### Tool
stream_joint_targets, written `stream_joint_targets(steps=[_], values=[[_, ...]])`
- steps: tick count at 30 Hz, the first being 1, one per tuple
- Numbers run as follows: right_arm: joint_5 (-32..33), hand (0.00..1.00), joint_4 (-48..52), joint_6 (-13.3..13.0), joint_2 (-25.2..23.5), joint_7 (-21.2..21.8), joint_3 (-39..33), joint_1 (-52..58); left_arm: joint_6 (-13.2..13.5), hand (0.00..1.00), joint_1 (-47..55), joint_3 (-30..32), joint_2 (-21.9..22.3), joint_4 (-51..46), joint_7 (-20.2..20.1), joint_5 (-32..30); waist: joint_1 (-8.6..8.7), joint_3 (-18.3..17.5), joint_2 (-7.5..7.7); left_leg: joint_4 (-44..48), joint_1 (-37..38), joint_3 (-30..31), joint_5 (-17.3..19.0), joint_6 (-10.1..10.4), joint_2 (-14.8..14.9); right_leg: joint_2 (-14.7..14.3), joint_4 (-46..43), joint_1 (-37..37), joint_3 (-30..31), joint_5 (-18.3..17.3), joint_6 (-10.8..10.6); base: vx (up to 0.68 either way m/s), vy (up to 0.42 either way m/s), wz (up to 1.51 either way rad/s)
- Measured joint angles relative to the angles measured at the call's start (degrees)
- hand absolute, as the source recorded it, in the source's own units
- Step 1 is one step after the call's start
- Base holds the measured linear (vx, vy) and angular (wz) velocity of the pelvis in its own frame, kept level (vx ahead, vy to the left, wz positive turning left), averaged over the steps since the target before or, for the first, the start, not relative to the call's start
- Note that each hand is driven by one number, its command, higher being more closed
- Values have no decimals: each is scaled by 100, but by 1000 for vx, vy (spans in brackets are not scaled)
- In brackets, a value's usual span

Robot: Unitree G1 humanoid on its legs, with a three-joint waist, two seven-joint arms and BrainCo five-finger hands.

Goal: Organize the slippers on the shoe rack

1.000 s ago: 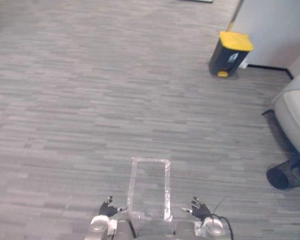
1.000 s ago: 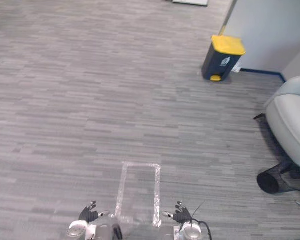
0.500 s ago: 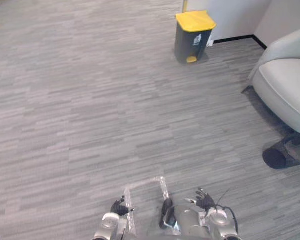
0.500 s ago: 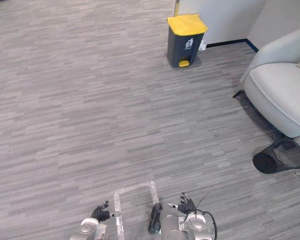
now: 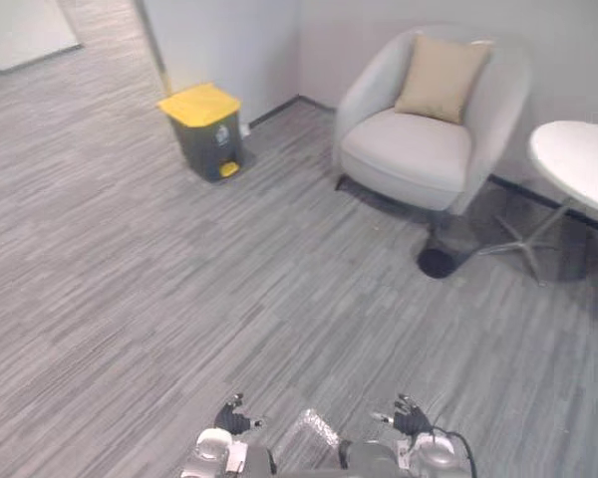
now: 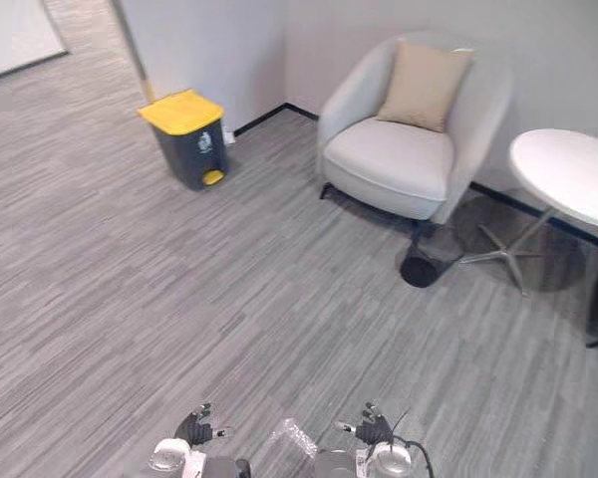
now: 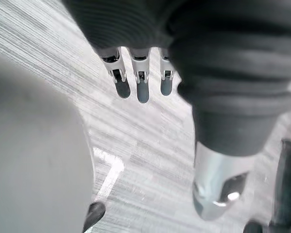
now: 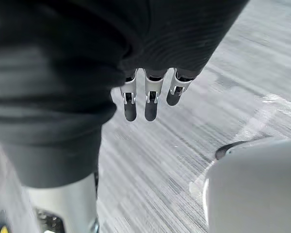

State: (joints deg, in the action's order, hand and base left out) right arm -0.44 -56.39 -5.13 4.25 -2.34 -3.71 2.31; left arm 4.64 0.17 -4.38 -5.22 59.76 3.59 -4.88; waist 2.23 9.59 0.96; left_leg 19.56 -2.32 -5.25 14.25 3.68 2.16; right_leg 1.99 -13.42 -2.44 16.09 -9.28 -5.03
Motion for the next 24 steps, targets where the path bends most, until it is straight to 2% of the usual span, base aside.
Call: stream_joint_targets(steps=[2, 3, 5, 6, 9, 10, 12, 13, 16, 19, 21, 23, 24], values=[[-6, 0, -107, 3, 11, 7, 58, -61, -5, 0, 4, 4, -65, 57, 2, 10, -73, 9, -26, -180, 121, -458, -36, -59, 23, 20, 179, -141, 77, 331, -101, 41, 200, -123], [-12, 0, -108, 6, 18, 3, 114, -122, -6, 0, -9, 16, -87, 55, 6, 48, -72, 20, -48, -252, 140, -708, -77, -128, 59, 80, 190, -280, -287, 438, -94, 2, 133, -111], [-14, 0, -100, 7, 26, 6, 187, -216, -17, 0, -11, 14, -103, 57, 7, 56, -74, 39, -75, -298, 154, -1107, -108, -180, 76, 381, -60, -485, -1942, 388, 115, -12, 83, -95], [-18, 0, -102, 18, 33, 8, 183, -200, -22, 0, -56, 24, -77, 56, 7, 63, -82, 59, -104, -326, 240, -1382, -103, -192, 108, 661, -473, -544, -3111, 197, 406, -7, 62, -89], [-151, 0, -115, 15, 68, 3, 189, -214, -36, 0, 52, 174, -62, 54, 11, 113, -166, 70, -104, -343, 581, -1915, -80, -213, 167, 976, -1014, -498, -4354, -151, 687, 4, -25, -95], [-189, 0, -121, 12, 96, 4, 188, -209, -44, 0, 54, 273, -55, 68, 1, 112, -154, 76, -122, -354, 663, -1936, -75, -216, 150, 931, -962, -469, -4433, -166, 713, -8, -105, -98], [-196, 0, -133, 3, 196, 2, 193, -182, -51, 0, 87, 331, 87, 123, -16, 111, -153, -1, -313, -377, 668, -1918, -84, -208, 322, 476, -280, -244, -4216, 146, 700, -2, -94, -78], [-198, 0, -187, 5, 249, 2, 213, -185, -49, 0, 118, 329, 163, 120, -35, 110, -195, -38, -365, -370, 662, -1984, -164, -127, 438, 225, 248, -116, -4014, 358, 696, -24, -103, -87], [-183, 0, -195, 4, 255, 4, 211, -155, -47, 0, 93, 322, 151, 49, -43, 103, -222, -6, -320, -149, 633, -2157, -253, -67, 650, -76, 841, -4, -3675, 647, 744, -29, -131, -78], [-183, 0, -197, 0, 252, -15, 178, -123, -43, 0, 51, 334, 130, 47, -43, 95, -223, 72, -215, 452, 633, -2311, -250, -67, 926, -310, 1123, 171, -3291, 706, 730, -22, -121, -69], [-178, 0, -203, 0, 269, -38, 162, -108, -30, 0, 56, 333, 124, 49, -37, 97, -236, 92, -171, 773, 533, -1957, -113, -84, 905, -412, 1128, 251, -2933, 804, 751, 13, -52, -80], [-166, 0, -276, 1, 326, -61, 157, -123, -24, 0, 59, 324, 145, 43, -27, 99, -242, 88, -231, 612, 456, -859, 70, 70, 522, -474, 1143, 228, -2500, 812, 752, 21, 11, -98], [-164, 0, -297, 0, 338, -73, 150, -128, -25, 0, 61, 323, 146, 45, -23, 100, -243, 88, -231, 483, 445, -570, 100, 115, 378, -477, 1172, 227, -2342, 834, 719, 3, 56, -102]])
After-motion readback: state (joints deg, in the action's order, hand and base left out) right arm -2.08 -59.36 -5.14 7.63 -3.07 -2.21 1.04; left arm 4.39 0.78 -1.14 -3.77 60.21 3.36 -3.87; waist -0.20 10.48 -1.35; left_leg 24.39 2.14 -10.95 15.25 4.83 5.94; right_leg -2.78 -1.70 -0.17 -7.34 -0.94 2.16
